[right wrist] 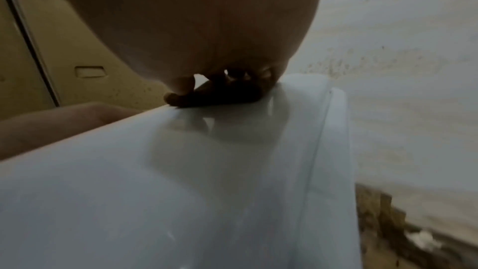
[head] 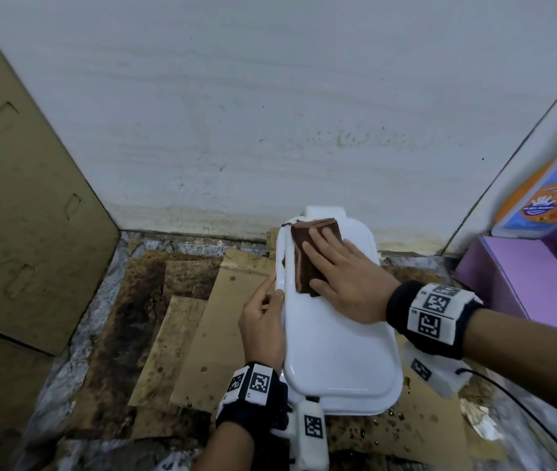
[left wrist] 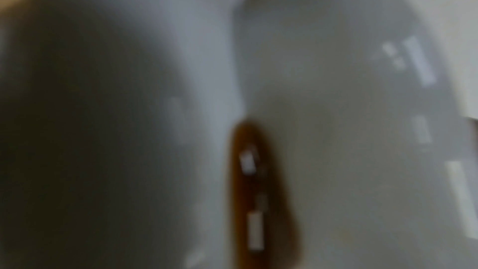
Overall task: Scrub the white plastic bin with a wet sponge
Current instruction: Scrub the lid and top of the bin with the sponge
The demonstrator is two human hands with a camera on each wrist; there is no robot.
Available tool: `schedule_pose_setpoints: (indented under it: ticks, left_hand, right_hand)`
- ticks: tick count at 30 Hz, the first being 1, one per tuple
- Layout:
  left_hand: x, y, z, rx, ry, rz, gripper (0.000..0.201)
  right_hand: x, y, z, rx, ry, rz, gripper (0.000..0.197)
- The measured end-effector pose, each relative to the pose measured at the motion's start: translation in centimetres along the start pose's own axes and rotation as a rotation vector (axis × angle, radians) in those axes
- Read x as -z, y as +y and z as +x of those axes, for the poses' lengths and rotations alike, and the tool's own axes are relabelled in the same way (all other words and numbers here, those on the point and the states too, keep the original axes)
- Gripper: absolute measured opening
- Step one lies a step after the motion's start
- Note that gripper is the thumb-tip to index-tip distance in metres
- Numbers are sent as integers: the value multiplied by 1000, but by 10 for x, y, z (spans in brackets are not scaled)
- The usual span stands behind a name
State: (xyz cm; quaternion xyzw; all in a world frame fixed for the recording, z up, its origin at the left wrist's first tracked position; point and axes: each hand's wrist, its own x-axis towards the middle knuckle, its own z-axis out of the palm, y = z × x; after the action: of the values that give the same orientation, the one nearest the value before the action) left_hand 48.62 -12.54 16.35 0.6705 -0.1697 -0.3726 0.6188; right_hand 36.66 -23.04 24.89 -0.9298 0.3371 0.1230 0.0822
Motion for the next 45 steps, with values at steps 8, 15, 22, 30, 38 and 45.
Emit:
schedule_pose_setpoints:
  ticks: [8, 15, 22, 30, 38, 45]
  left_hand:
    - [-1, -2, 2, -10, -6, 6, 30]
    - [-1, -3, 4, -3, -23, -4, 29]
    - [0, -3, 5, 9, -10, -41, 29]
    - [3, 6, -1, 10, -32, 5, 31]
    - [26, 17, -16, 140, -236, 69, 37]
    - [51, 12, -44, 187, -295, 174, 43]
  right_hand:
    - [6, 0, 32, -24, -58, -68, 79]
    - [30, 15, 73, -117, -88, -18, 66]
    - [14, -8, 40, -12, -89, -32, 66]
    - [-14, -24, -47, 31, -96, 12, 61]
    - [-41, -26, -115, 23, -17, 39, 82]
    - [-45, -27, -130, 106, 119, -73, 74]
